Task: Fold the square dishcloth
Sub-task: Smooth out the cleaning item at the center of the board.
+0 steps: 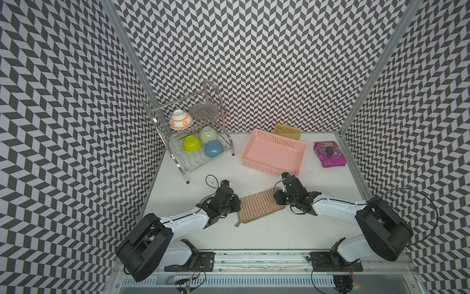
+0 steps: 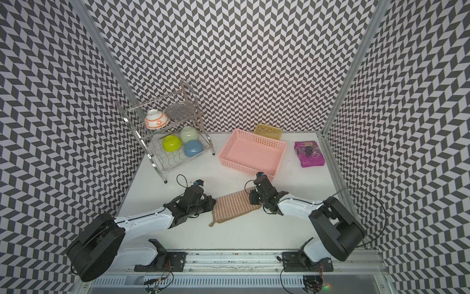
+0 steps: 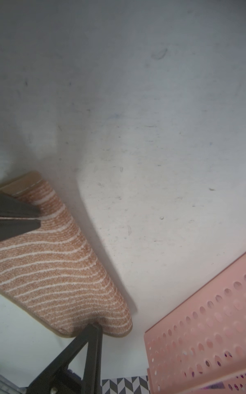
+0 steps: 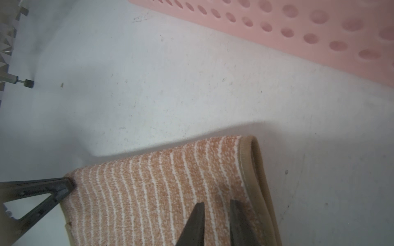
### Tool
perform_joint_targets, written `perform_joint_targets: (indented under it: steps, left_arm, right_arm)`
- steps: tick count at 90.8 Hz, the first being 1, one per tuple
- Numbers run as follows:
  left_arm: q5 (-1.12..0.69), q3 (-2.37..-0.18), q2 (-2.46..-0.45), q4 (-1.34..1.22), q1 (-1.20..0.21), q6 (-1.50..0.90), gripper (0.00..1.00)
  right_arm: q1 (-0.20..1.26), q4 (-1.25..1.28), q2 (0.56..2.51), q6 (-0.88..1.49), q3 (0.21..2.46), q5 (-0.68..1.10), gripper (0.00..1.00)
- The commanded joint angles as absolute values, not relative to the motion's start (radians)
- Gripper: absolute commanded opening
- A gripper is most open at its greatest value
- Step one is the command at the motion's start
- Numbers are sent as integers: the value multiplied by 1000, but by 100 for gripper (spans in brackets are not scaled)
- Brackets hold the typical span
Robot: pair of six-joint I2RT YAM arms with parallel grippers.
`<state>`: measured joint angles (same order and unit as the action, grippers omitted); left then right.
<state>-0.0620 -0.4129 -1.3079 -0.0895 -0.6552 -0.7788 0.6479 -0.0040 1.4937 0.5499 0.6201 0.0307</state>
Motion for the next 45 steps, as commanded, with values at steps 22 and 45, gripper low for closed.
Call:
perform_joint_targets:
  steps: [22,45]
  left_arm:
    - [-42,-378,-1397,-219,-612,-741,4]
    - [6,-454,-1435,-223,-563,-649,4]
  right_arm:
    - [643,55,1525,560,638,-27,22]
    - [633,55,1533,556,655,-38,23]
